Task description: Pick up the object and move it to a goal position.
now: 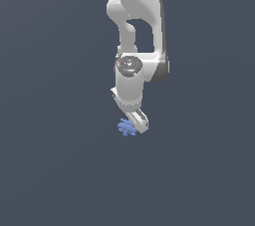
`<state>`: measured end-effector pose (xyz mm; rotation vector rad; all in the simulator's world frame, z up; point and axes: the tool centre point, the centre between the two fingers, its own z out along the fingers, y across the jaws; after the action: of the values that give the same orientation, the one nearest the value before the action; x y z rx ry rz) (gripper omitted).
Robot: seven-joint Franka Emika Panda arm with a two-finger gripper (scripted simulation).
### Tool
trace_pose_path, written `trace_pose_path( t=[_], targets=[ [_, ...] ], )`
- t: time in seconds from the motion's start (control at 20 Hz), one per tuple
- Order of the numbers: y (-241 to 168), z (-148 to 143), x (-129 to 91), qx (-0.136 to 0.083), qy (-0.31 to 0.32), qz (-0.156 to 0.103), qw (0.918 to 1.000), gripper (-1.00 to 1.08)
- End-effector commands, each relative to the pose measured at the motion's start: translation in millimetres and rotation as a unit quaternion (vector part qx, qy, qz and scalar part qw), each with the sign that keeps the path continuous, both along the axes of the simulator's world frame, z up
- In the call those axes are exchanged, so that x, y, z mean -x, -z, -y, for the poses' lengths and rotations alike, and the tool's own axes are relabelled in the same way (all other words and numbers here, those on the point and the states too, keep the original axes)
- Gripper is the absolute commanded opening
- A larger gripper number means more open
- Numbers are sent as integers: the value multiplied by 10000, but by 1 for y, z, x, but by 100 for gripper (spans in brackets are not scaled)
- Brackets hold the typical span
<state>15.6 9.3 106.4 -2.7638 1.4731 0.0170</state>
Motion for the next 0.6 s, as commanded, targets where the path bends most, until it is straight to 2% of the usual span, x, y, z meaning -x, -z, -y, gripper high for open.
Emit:
trace_pose_path(
  t=[0.0,0.55],
  targets=[
    [3,0,-1,13,350,0,9994,100],
    [12,0,-6,59,1456,8,9893,100]
  ],
)
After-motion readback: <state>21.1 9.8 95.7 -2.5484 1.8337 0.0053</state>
